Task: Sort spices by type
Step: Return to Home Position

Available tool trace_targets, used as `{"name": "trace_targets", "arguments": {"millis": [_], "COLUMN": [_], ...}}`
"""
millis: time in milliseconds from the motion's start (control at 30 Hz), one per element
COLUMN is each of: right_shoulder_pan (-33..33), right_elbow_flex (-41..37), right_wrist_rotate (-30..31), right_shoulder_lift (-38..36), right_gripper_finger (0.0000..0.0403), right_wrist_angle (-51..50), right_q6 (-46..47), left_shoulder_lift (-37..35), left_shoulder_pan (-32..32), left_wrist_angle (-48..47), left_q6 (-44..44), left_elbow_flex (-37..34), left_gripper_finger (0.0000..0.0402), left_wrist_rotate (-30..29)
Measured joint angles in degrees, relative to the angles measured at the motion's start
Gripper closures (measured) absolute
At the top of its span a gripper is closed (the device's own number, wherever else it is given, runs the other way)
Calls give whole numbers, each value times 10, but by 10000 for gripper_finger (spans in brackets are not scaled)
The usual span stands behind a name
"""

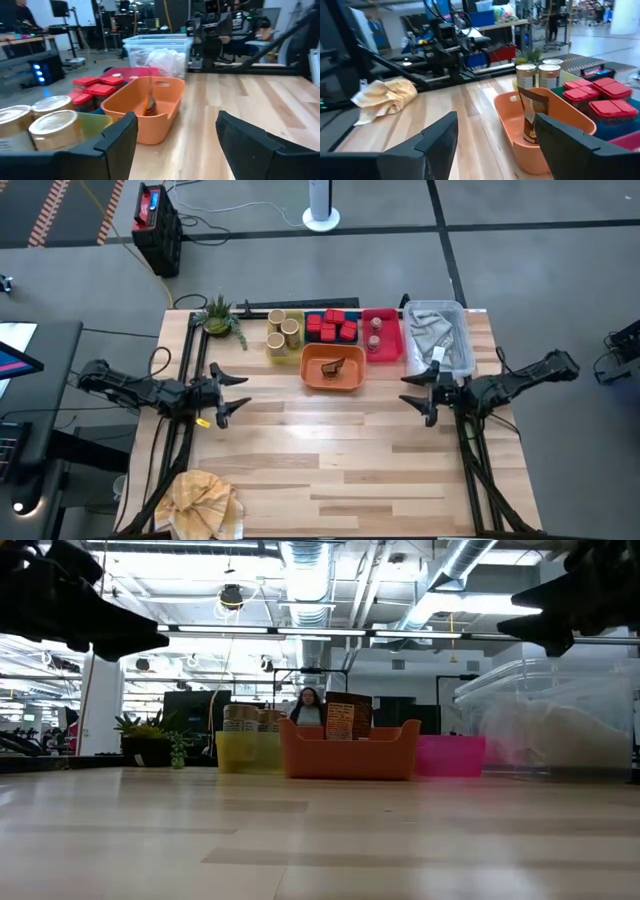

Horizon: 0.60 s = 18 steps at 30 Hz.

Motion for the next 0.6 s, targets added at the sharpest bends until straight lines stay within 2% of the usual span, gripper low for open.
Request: {"name": "trace_targets", "arguments": {"millis": [400, 600], "right_shoulder_pan": [-190, -254], "right_elbow_flex": [-27, -26], "right_wrist_rotate": [-220, -266], "right_shoulder_lift": [-110, -124], "right_gripper_finger": [118, 118], "right_wrist_angle": [-32, -52], "right_q6": [-29, -40], "left_shoulder_lift": [0, -4], "left_shoulder_pan": [82, 85], "left_wrist_angle": [14, 13], "left_q6": [5, 8], "left_elbow_flex": [0, -10], "left_gripper_finger": [193, 214], "left_wrist_rotate": [68, 62]}}
